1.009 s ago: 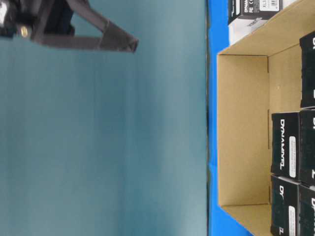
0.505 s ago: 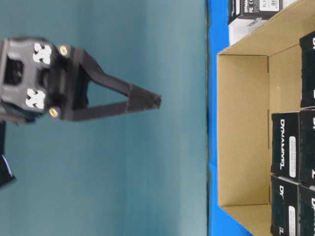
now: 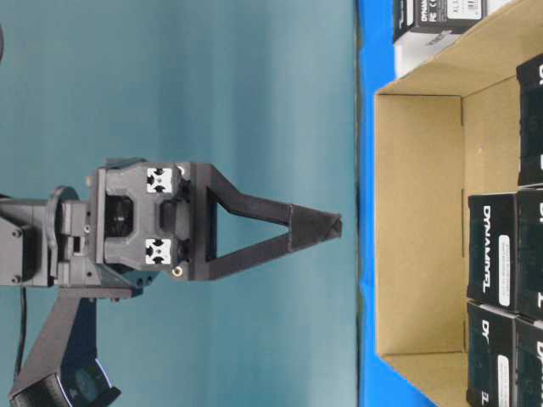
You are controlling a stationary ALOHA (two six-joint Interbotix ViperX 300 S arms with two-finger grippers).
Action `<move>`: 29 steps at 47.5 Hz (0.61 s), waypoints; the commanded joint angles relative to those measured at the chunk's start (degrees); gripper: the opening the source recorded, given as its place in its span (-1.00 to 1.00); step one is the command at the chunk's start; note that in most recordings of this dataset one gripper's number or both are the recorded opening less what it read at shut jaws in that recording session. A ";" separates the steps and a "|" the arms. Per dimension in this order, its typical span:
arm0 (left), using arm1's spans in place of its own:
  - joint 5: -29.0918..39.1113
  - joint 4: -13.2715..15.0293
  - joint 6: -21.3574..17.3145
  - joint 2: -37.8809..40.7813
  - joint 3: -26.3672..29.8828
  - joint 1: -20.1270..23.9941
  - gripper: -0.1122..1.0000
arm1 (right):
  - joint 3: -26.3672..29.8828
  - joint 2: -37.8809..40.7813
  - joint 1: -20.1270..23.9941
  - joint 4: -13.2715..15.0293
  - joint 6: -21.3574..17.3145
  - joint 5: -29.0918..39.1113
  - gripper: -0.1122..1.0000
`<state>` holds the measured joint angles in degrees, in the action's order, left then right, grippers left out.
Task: Pick the box from inside the cardboard box.
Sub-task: 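Move the right gripper over the cardboard box toward the top-left DYNAMIXEL box, then lower the open right gripper around the top-left DYNAMIXEL box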
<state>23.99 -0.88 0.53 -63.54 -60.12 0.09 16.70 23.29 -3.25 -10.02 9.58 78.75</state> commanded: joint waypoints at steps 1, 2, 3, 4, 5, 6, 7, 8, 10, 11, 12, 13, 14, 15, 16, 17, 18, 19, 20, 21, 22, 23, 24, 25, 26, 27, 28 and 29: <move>-0.26 -0.09 0.09 0.35 1.67 0.00 -0.93 | 0.44 0.00 0.09 -0.26 0.18 -0.53 -0.80; -0.26 -0.09 0.09 0.35 1.67 0.00 -0.93 | 0.44 0.00 0.09 -0.26 0.26 -0.70 -0.80; -0.26 -0.18 0.09 0.35 1.67 0.00 -0.93 | 0.35 0.00 0.18 -0.18 0.26 -0.88 -0.79; -0.26 -0.09 0.09 0.35 1.67 0.00 -0.93 | 0.35 0.00 0.09 -0.26 0.26 -1.14 -0.79; -0.26 -0.09 0.09 0.18 1.67 0.00 -0.93 | 0.35 0.00 0.09 -0.26 0.26 -1.49 -0.79; -0.26 -0.09 0.09 0.35 1.67 0.00 -0.93 | 0.35 0.00 0.18 -0.35 0.26 -1.85 -0.79; -0.26 -0.09 0.09 0.35 1.76 0.00 -0.93 | 0.35 0.00 0.09 -0.44 0.26 -2.20 -0.78; -0.26 -0.09 0.09 0.35 1.76 0.00 -0.93 | 0.26 0.00 0.09 -0.53 0.26 -2.90 -0.78; -0.26 -0.09 0.09 0.35 1.67 0.00 -0.93 | 0.26 -0.09 0.09 -0.62 0.35 -3.69 -0.77; -0.26 -0.18 0.09 0.18 1.67 0.00 -0.93 | 0.26 -0.09 0.09 -0.79 0.35 -4.13 -0.76; -0.26 -0.09 0.09 0.18 1.76 0.00 -0.93 | 0.26 -0.09 0.09 -1.05 0.44 -4.48 -0.75; -0.26 -0.18 0.09 0.18 1.67 0.00 -0.93 | 0.26 -0.09 0.09 -1.41 0.70 -5.01 -0.73; -0.26 -0.09 0.09 0.18 1.67 0.00 -0.93 | 0.18 -0.09 0.09 -1.85 0.97 -5.27 -0.72; -0.26 -0.09 0.09 0.09 1.76 0.00 -0.93 | 0.18 -0.09 0.09 -2.29 1.32 -5.45 -0.69; -0.26 -0.09 0.09 0.09 1.76 0.00 -0.93 | 0.09 -0.09 0.00 -2.72 1.67 -5.71 -0.66; -0.26 -0.18 0.09 0.09 1.76 0.00 -0.93 | 0.00 -0.09 0.00 -3.16 2.02 -5.71 -0.63; -0.26 -0.09 0.18 0.09 1.76 0.00 -0.93 | -0.09 0.00 0.00 -3.52 2.37 -5.80 -0.59; -0.26 -0.09 0.18 0.00 1.76 0.00 -0.93 | -0.18 0.00 0.00 -3.78 2.64 -5.80 -0.55; -0.26 -0.09 0.18 0.00 1.76 0.00 -0.93 | -0.26 0.00 -0.09 -3.96 2.90 -5.80 -0.49; -0.26 -0.09 0.18 -0.09 1.85 0.00 -0.93 | -0.26 0.00 -0.18 -4.04 2.99 -5.71 -0.40; -0.26 -0.09 0.26 -0.18 1.85 0.00 -0.93 | -0.26 0.00 -0.26 -4.04 2.99 -5.71 -0.33; -0.26 -0.09 0.26 -0.26 1.93 0.00 -0.93 | -0.26 0.00 -0.26 -4.13 2.99 -5.63 -0.23; -0.26 -0.09 0.26 -0.35 1.93 0.00 -0.93 | -0.35 0.00 -0.26 -4.13 2.99 -5.63 -0.13; -0.26 -0.09 0.35 -0.44 1.93 0.00 -0.93 | -0.26 0.00 -0.26 -4.13 2.99 -5.63 -0.02; -0.35 -0.09 0.44 -0.53 2.02 0.00 -0.93 | -0.35 0.00 -0.35 -4.13 2.99 -5.63 0.10; -0.35 -0.18 0.53 -0.53 1.93 0.00 -0.93 | -0.35 0.00 -0.35 -4.13 3.08 -5.71 0.22; -0.26 -0.09 0.70 -0.62 1.93 0.00 -0.93 | -0.35 0.00 -0.35 -4.13 3.16 -5.89 0.33; -0.35 -0.09 0.79 -0.62 2.02 0.00 -0.93 | -0.44 0.00 -0.44 -4.13 3.16 -5.89 0.47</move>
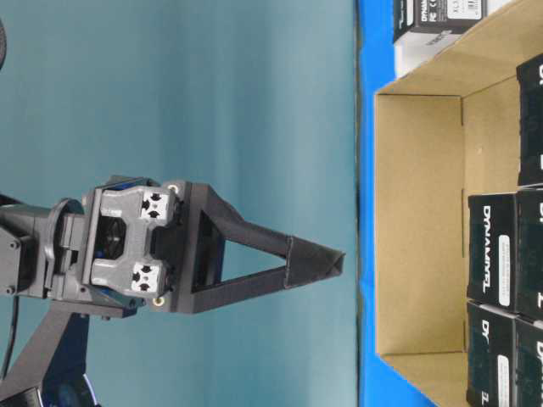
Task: Pick the box from inside the cardboard box.
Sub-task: 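Lower the open right gripper around the top-left DYNAMIXEL box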
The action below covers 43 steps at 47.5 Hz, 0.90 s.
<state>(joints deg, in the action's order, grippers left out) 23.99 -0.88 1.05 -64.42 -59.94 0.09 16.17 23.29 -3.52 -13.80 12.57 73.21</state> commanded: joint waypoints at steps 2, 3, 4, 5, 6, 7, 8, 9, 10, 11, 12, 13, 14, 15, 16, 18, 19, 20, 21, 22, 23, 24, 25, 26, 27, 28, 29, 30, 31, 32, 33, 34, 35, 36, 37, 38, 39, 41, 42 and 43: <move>-0.35 -0.09 0.44 0.26 1.85 0.00 -0.93 | 0.09 0.00 -0.35 -0.53 0.18 -0.35 0.67; -0.35 -0.09 0.53 0.26 1.85 0.00 -0.93 | 0.09 0.00 -0.44 -0.62 0.18 -0.26 0.77; -0.35 -0.09 0.53 0.26 1.85 0.00 -0.93 | 0.09 0.00 -0.53 -0.62 0.09 -0.09 0.86; -0.26 -0.09 0.62 0.26 1.85 0.00 -0.93 | 0.09 0.00 -0.70 -0.70 -0.09 -0.09 0.91; -0.35 -0.18 0.70 0.26 1.85 0.00 -0.93 | 0.00 0.00 -0.79 -0.70 -0.18 -0.18 0.96; -0.35 -0.09 0.79 0.26 1.85 0.00 -0.93 | -0.09 0.00 -0.88 -0.79 -0.35 -0.35 0.98; -0.26 -0.18 0.88 0.26 1.85 0.00 -0.93 | -0.18 0.00 -1.05 -1.05 -0.62 -0.44 1.00; -0.35 -0.18 0.97 0.26 1.76 0.00 -0.93 | -0.35 0.00 -1.14 -1.23 -0.70 -0.44 1.00; -0.26 -0.18 1.05 0.26 1.85 0.00 -0.93 | -0.53 0.09 -1.23 -1.58 -0.88 -0.62 0.99; -0.35 -0.09 1.05 0.26 1.85 0.00 -0.93 | -0.70 0.18 -1.41 -1.85 -1.14 -0.79 0.98; -0.26 -0.09 1.05 0.26 1.85 0.00 -0.93 | -0.97 0.18 -1.49 -2.11 -1.32 -1.05 0.97; -0.35 -0.18 1.14 0.26 1.76 0.00 -0.93 | -1.32 0.26 -1.58 -2.46 -1.58 -1.32 0.98; -0.26 -0.18 1.14 0.26 1.85 0.00 -0.93 | -1.58 0.26 -1.67 -2.81 -1.67 -1.76 0.98; -0.35 -0.09 1.14 0.26 1.85 0.00 -0.93 | -2.20 0.44 -1.76 -3.34 -1.76 -2.46 0.98; -0.35 -0.09 1.23 0.26 1.85 -0.09 -0.93 | -2.64 0.53 -1.85 -3.69 -1.76 -2.99 0.99; -0.26 -0.09 1.32 0.26 1.85 0.00 -0.93 | -3.52 0.70 -1.93 -4.48 -1.76 -4.04 0.99; -0.26 -0.18 1.41 0.26 1.85 -0.09 -0.93 | -3.96 0.79 -1.93 -4.83 -1.76 -4.57 0.99; -0.35 -0.09 1.49 0.26 1.85 0.00 -0.93 | -4.39 0.97 -2.02 -5.10 -1.85 -5.19 0.99; -0.26 -0.09 1.49 0.26 1.85 -0.09 -0.93 | -4.92 1.14 -2.02 -5.45 -1.85 -5.71 0.99; -0.35 -0.18 1.58 0.26 1.76 -0.09 -0.93 | -5.36 1.23 -2.02 -5.62 -1.85 -6.24 0.99; -0.35 -0.18 1.58 0.26 1.85 -0.09 -0.93 | -6.06 1.32 -2.02 -5.80 -1.85 -7.12 0.99; -0.35 -0.18 1.58 0.26 1.85 -0.09 -0.93 | -6.59 1.49 -1.93 -5.89 -1.93 -7.65 0.99; -0.26 -0.09 1.58 0.26 1.85 -0.09 -0.93 | -7.03 1.58 -1.93 -5.89 -1.93 -8.09 0.99; -0.26 -0.09 1.58 0.26 1.85 -0.09 -0.93 | -7.56 1.67 -1.93 -5.89 -1.93 -8.70 0.99; -0.35 -0.18 1.58 0.26 1.76 -0.09 -0.93 | -8.00 1.67 -1.85 -5.89 -2.02 -9.23 0.99; -0.26 -0.09 1.58 0.26 1.76 -0.09 -0.93 | -8.44 1.76 -1.76 -5.89 -2.11 -9.67 0.99; -0.26 -0.09 1.67 0.26 1.85 -0.09 -0.93 | -8.96 1.76 -1.76 -5.89 -2.20 -10.20 0.99; -0.35 -0.09 1.58 0.26 1.85 -0.09 -0.93 | -9.40 1.85 -1.76 -5.89 -2.20 -10.72 0.99; -0.26 -0.09 1.67 0.26 1.85 -0.09 -0.93 | -9.93 1.85 -1.67 -5.89 -2.29 -11.51 0.99; -0.26 -0.18 1.67 0.26 1.85 -0.09 -0.93 | -10.37 1.85 -1.67 -5.89 -2.37 -11.95 0.99; -0.26 -0.09 1.58 0.26 1.85 -0.09 -0.93 | -10.72 1.85 -1.67 -5.89 -2.37 -12.48 0.99; -0.26 -0.18 1.58 0.26 1.76 -0.09 -0.93 | -11.07 1.85 -1.67 -5.89 -2.37 -13.01 0.99; -0.26 -0.09 1.58 0.26 1.76 -0.09 -0.93 | -11.34 1.85 -1.67 -5.89 -2.37 -13.36 0.99; -0.26 -0.18 1.67 0.26 1.76 -0.09 -0.93 | -11.69 1.85 -1.67 -5.89 -2.37 -13.62 0.99; -0.26 -0.09 1.58 0.26 1.76 -0.09 -0.93 | -11.87 1.85 -1.67 -5.89 -2.37 -13.80 0.99; -0.26 -0.18 1.58 0.26 1.76 -0.09 -0.93 | -11.95 1.85 -1.67 -5.89 -2.29 -13.97 0.99; -0.26 -0.18 1.58 0.26 1.76 -0.09 -0.93 | -12.22 1.93 -1.67 -5.89 -2.29 -14.15 0.99; -0.26 -0.18 1.58 0.26 1.76 -0.09 -0.93 | -12.66 2.02 -1.67 -5.89 -2.20 -14.68 0.99; -0.26 -0.09 1.58 0.35 1.76 -0.09 -0.93 | -12.66 2.02 -1.58 -5.89 -2.11 -14.77 0.99; -0.26 -0.18 1.58 0.35 1.76 0.00 -0.93 | -12.83 2.02 -1.58 -5.89 -2.02 -14.85 0.99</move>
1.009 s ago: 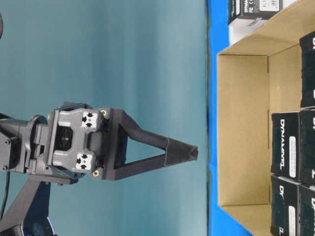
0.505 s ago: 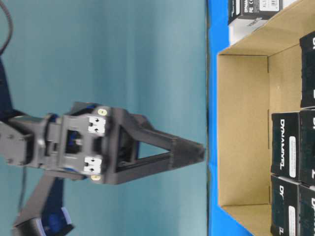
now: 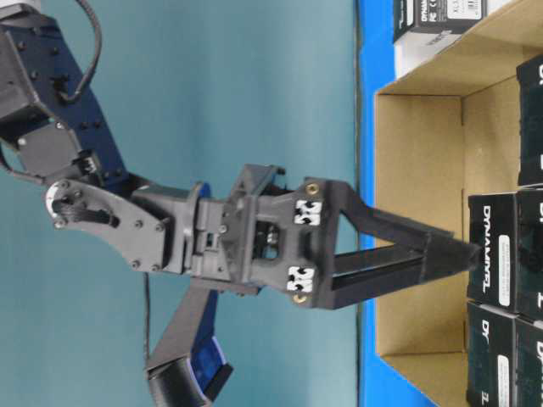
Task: Pick the box from inside the cardboard box.
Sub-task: 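Lower the open right gripper around the top-left DYNAMIXEL box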
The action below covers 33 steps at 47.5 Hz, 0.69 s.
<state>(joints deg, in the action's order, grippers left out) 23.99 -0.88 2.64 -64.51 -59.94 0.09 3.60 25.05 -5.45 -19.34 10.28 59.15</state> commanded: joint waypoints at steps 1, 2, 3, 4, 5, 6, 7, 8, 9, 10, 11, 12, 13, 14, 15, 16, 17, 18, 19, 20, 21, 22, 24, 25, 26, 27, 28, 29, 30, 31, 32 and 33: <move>-0.26 -0.09 0.00 0.44 1.76 -0.09 -0.93 | -0.26 0.35 0.35 -0.35 0.26 -0.79 0.99; -0.26 -0.09 0.00 0.44 1.76 -0.09 -0.93 | -0.35 0.44 0.44 -0.35 0.35 -0.88 0.99; -0.26 -0.09 0.00 0.44 1.76 -0.09 -0.93 | -0.35 0.44 0.44 -0.35 0.35 -0.97 0.99; -0.26 -0.09 0.09 0.44 1.76 0.00 -0.93 | -0.35 0.44 0.44 -0.35 0.35 -0.97 0.99; -0.26 -0.09 0.09 0.53 1.76 0.00 -0.93 | -0.35 0.53 0.44 -0.35 0.44 -1.05 0.99; -0.26 -0.09 0.09 0.44 1.76 0.00 -0.93 | -0.35 0.53 0.53 -0.35 0.44 -1.05 0.99; -0.26 -0.09 0.09 0.53 1.76 0.00 -0.93 | -0.35 0.53 0.44 -0.35 0.53 -1.14 0.99; -0.26 -0.09 0.00 0.53 1.76 0.00 -0.93 | -0.35 0.62 0.53 -0.35 0.53 -1.23 0.99; -0.26 -0.18 0.00 0.53 1.76 0.00 -0.93 | -0.35 0.62 0.53 -0.35 0.62 -1.32 0.99; -0.26 -0.09 0.00 0.53 1.76 0.00 -0.93 | -0.35 0.62 0.53 -0.35 0.70 -1.41 0.99; -0.26 -0.18 0.09 0.53 1.76 0.00 -0.93 | -0.35 0.70 0.53 -0.35 0.79 -1.58 0.99; -0.26 -0.09 0.00 0.53 1.76 0.00 -0.93 | -0.35 0.70 0.62 -0.35 0.88 -1.67 0.99; -0.26 -0.09 0.00 0.53 1.76 0.00 -0.93 | -0.35 0.79 0.62 -0.35 0.97 -1.76 0.99; -0.26 -0.18 0.09 0.53 1.76 0.00 -0.93 | -0.35 0.79 0.62 -0.35 1.05 -1.85 0.99; -0.26 -0.09 0.09 0.53 1.76 0.00 -0.93 | -0.35 0.79 0.70 -0.35 1.14 -1.93 0.99; -0.26 -0.18 0.09 0.53 1.76 0.00 -0.93 | -0.35 0.97 0.70 -0.35 1.23 -1.93 0.99; -0.26 -0.09 0.09 0.53 1.76 0.00 -0.93 | -0.35 0.97 0.70 -0.35 1.23 -1.93 0.99; -0.26 -0.18 0.09 0.53 1.76 0.00 -0.93 | -0.35 0.97 0.70 -0.35 1.32 -1.93 0.99; -0.26 -0.18 0.09 0.53 1.76 0.00 -0.93 | -0.35 1.05 0.70 -0.35 1.32 -1.93 0.99; -0.26 -0.18 0.09 0.53 1.76 0.09 -0.93 | -0.35 1.14 0.70 -0.35 1.32 -1.93 0.99; -0.26 -0.09 0.09 0.53 1.76 0.00 -0.93 | -0.35 1.14 0.70 -0.35 1.32 -1.93 0.99; -0.26 -0.18 0.09 0.62 1.76 0.09 -0.93 | -0.35 1.14 0.70 -0.35 1.32 -2.02 0.99; -0.26 -0.09 0.09 0.62 1.67 0.09 -0.93 | -0.35 1.23 0.70 -0.35 1.32 -2.20 0.99; -0.26 -0.09 0.09 0.53 1.76 0.09 -0.93 | -0.35 1.23 0.70 -0.35 1.32 -2.20 0.99; -0.26 -0.09 0.09 0.62 1.76 0.09 -0.93 | -0.44 1.23 0.70 -0.35 1.32 -2.29 0.99; -0.26 -0.09 0.09 0.62 1.67 0.09 -0.93 | -0.44 1.32 0.70 -0.35 1.32 -2.29 0.99; -0.26 -0.09 0.09 0.62 1.67 0.09 -0.93 | -0.53 1.32 0.70 -0.35 1.32 -2.37 0.99; -0.26 -0.18 0.09 0.62 1.76 0.09 -0.93 | -0.70 1.41 0.70 -0.26 1.32 -2.46 0.99; -0.26 -0.09 0.09 0.62 1.76 0.09 -0.93 | -0.97 1.41 0.70 -0.26 1.32 -2.55 0.99; -0.26 -0.18 0.09 0.53 1.76 0.09 -0.93 | -1.05 1.41 0.62 -0.26 1.32 -2.72 0.99; -0.26 -0.18 0.09 0.62 1.76 0.09 -0.93 | -1.23 1.32 0.62 -0.26 1.32 -2.81 0.99; -0.26 -0.18 0.09 0.53 1.67 0.09 -0.93 | -1.32 1.32 0.62 -0.26 1.23 -2.90 0.99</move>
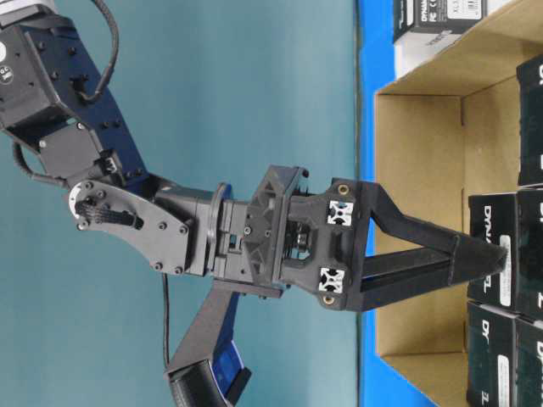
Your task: Pick the box from inside the cardboard box.
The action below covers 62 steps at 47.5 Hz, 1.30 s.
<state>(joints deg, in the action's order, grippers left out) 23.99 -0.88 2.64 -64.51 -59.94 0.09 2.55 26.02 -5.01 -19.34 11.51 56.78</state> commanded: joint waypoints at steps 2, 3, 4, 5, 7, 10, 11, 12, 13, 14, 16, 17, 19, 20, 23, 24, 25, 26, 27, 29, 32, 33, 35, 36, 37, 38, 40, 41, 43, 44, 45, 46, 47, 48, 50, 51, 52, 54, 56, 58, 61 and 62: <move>-0.26 -0.18 0.09 0.62 1.76 0.09 -0.93 | -0.70 0.26 0.00 -0.26 -0.09 -0.70 0.99; -0.26 -0.09 0.09 0.53 1.67 0.09 -0.93 | -0.88 0.18 -0.09 -0.26 -0.09 -0.79 0.99; -0.26 -0.18 0.09 0.53 1.76 0.09 -0.93 | -1.14 0.09 -0.18 -0.18 -0.18 -0.79 0.99; -0.26 -0.09 0.09 0.62 1.67 0.09 -0.93 | -1.32 0.00 -0.26 -0.18 -0.18 -0.79 0.99; -0.26 -0.18 0.09 0.53 1.76 0.09 -0.93 | -1.58 -0.09 -0.44 -0.09 -0.18 -0.79 0.99; -0.26 -0.09 0.09 0.62 1.76 0.09 -0.93 | -1.93 -0.26 -0.70 0.09 -0.26 -0.79 0.99; -0.26 -0.18 0.09 0.62 1.76 0.09 -0.93 | -2.11 -0.26 -0.88 0.26 -0.26 -0.79 0.99; -0.26 -0.18 0.09 0.53 1.67 0.09 -0.93 | -2.20 -0.35 -0.88 0.35 -0.35 -0.79 0.99; -0.26 -0.09 0.09 0.62 1.67 0.09 -0.93 | -2.20 -0.35 -1.05 0.44 -0.35 -0.79 0.99; -0.26 -0.09 0.09 0.62 1.67 0.09 -0.93 | -2.29 -0.35 -1.05 0.53 -0.35 -0.79 0.99; -0.26 -0.09 0.09 0.53 1.76 0.09 -0.93 | -2.29 -0.35 -1.23 0.79 -0.35 -0.88 0.99; -0.26 -0.09 0.09 0.53 1.67 0.09 -0.93 | -2.20 -0.35 -1.32 0.97 -0.35 -0.88 0.99; -0.26 -0.09 0.09 0.53 1.67 0.09 -0.93 | -2.20 -0.44 -1.49 1.41 -0.35 -0.97 0.99; -0.26 -0.18 0.09 0.53 1.67 0.09 -0.93 | -2.20 -0.35 -1.58 1.58 -0.35 -1.05 0.99; -0.26 -0.09 0.09 0.53 1.67 0.09 -0.93 | -2.20 -0.35 -1.93 1.93 -0.35 -1.32 0.99; -0.26 -0.09 0.09 0.53 1.67 0.09 -0.93 | -2.11 -0.35 -2.29 2.11 -0.35 -1.41 0.99; -0.26 -0.18 0.09 0.44 1.67 0.09 -0.93 | -2.11 -0.35 -2.37 2.11 -0.26 -1.49 0.99; -0.26 -0.09 0.09 0.44 1.67 0.09 -0.93 | -2.11 -0.35 -2.55 2.20 -0.26 -1.49 0.99; -0.26 -0.18 0.09 0.44 1.67 0.09 -0.93 | -2.02 -0.44 -2.64 2.29 -0.26 -1.41 0.99; -0.26 -0.09 0.00 0.35 1.76 0.09 -0.93 | -2.02 -0.44 -2.99 2.46 -0.26 -1.49 0.99; -0.26 -0.09 0.00 0.18 1.76 0.09 -0.93 | -2.02 -0.44 -3.43 3.08 -0.26 -1.41 0.99; -0.26 -0.18 0.00 0.18 1.76 0.09 -0.93 | -2.02 -0.44 -3.60 3.16 -0.26 -1.41 0.99; -0.26 -0.09 0.09 0.18 1.76 0.00 -0.93 | -2.02 -0.44 -3.87 3.60 -0.26 -1.49 0.99; -0.26 -0.18 0.00 0.18 1.76 0.09 -0.93 | -2.02 -0.44 -4.04 3.87 -0.18 -1.49 0.99; -0.26 -0.09 0.00 0.18 1.76 0.09 -0.93 | -2.02 -0.53 -4.22 4.04 -0.18 -1.49 0.99; -0.26 -0.09 0.00 0.18 1.76 0.09 -0.93 | -2.02 -0.53 -4.39 4.31 -0.09 -1.49 0.99; -0.26 -0.09 0.00 0.18 1.76 0.09 -0.93 | -2.02 -0.53 -4.66 4.66 0.09 -1.41 0.99; -0.18 -0.09 0.00 0.18 1.76 0.09 -0.93 | -2.02 -0.53 -4.75 4.92 0.18 -1.41 0.99; -0.26 -0.18 0.09 0.18 1.67 0.09 -0.93 | -2.02 -0.53 -5.10 5.27 0.26 -1.41 0.99; -0.26 -0.09 0.00 0.18 1.76 0.09 -0.93 | -2.02 -0.53 -5.27 5.45 0.35 -1.41 0.99; -0.26 -0.09 0.00 0.18 1.76 0.09 -0.93 | -2.02 -0.53 -5.36 5.62 0.35 -1.41 0.99; -0.26 -0.09 0.00 0.18 1.67 0.09 -0.93 | -2.02 -0.53 -5.54 5.89 0.53 -1.32 0.99; -0.26 -0.09 0.00 0.18 1.76 0.09 -0.93 | -2.02 -0.53 -5.71 6.15 0.70 -1.23 0.99; -0.26 -0.18 0.00 0.18 1.76 0.09 -0.93 | -1.93 -0.53 -5.89 6.42 0.79 -1.32 0.99; -0.26 -0.18 0.00 0.18 1.76 0.09 -0.93 | -2.02 -0.53 -6.15 6.59 1.05 -1.32 0.99; -0.26 -0.18 0.00 0.18 1.76 0.09 -0.93 | -1.93 -0.62 -6.33 6.59 1.23 -1.32 0.99; -0.26 -0.18 0.00 0.18 1.76 0.09 -0.93 | -1.93 -0.53 -6.50 6.59 1.32 -1.32 0.99; -0.26 -0.09 0.00 0.18 1.76 0.09 -0.93 | -1.93 -0.62 -6.86 6.59 1.58 -1.32 0.99; -0.26 -0.18 0.09 0.18 1.76 0.09 -0.93 | -1.93 -0.62 -7.29 6.59 1.85 -1.41 0.99; -0.26 -0.18 0.09 0.18 1.76 0.09 -0.93 | -1.93 -0.62 -7.56 6.59 2.02 -1.41 0.99; -0.26 -0.09 0.09 0.09 1.85 0.09 -0.93 | -1.93 -0.62 -7.91 6.59 2.29 -1.49 0.99; -0.26 -0.18 0.09 0.09 1.76 0.09 -0.93 | -1.85 -0.62 -8.00 6.59 2.29 -1.49 0.99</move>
<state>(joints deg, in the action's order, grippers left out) 23.99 -0.88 2.64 -64.69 -59.85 0.09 0.88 24.96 -11.95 -13.54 13.36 55.55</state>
